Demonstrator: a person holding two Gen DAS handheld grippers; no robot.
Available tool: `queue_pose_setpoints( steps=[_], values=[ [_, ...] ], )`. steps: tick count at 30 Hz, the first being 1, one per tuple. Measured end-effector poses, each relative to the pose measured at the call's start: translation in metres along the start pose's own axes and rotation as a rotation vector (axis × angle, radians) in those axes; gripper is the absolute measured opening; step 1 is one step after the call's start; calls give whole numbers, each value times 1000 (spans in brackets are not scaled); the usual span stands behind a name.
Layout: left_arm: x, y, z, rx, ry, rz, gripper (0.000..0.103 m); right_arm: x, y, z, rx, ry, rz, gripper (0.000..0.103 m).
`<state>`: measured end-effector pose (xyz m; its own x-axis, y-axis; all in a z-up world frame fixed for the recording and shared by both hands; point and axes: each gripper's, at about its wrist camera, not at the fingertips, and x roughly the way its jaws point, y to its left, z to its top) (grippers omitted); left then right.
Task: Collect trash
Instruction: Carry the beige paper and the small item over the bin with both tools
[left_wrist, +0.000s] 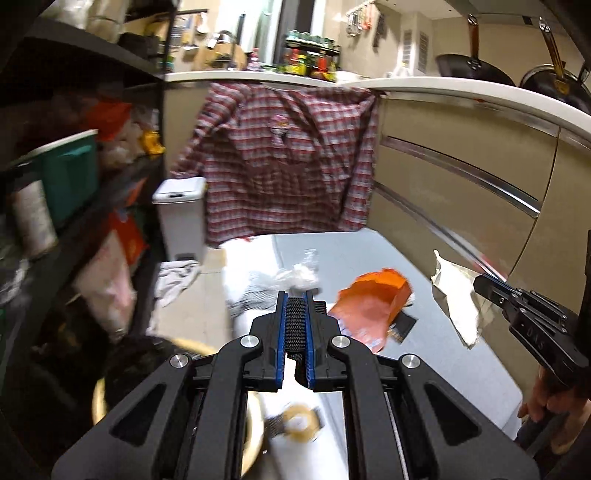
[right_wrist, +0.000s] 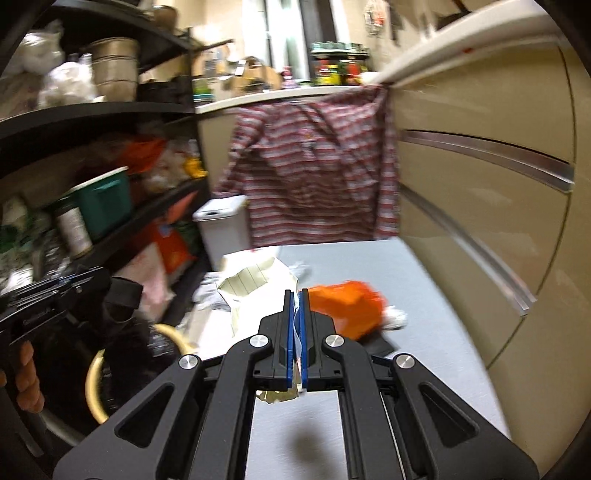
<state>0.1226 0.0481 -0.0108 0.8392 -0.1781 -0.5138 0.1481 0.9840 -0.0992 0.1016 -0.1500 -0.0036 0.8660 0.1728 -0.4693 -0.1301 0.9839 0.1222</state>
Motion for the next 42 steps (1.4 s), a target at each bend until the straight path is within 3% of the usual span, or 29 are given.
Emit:
queue_pose_setpoints(
  steps=[9, 18, 36, 42],
  values=[
    [-50, 50, -38, -56, 22, 125, 8, -12, 73, -30, -62, 29, 124, 3],
    [-68, 84, -56, -99, -2, 127, 8, -5, 113, -61, -121, 90, 168, 3],
    [-62, 116, -58, -136, 21, 206, 8, 24, 157, -62, -133, 125, 204, 3],
    [-44, 127, -58, -139, 73, 258, 8, 45, 168, -63, -88, 161, 220, 3]
  ],
)
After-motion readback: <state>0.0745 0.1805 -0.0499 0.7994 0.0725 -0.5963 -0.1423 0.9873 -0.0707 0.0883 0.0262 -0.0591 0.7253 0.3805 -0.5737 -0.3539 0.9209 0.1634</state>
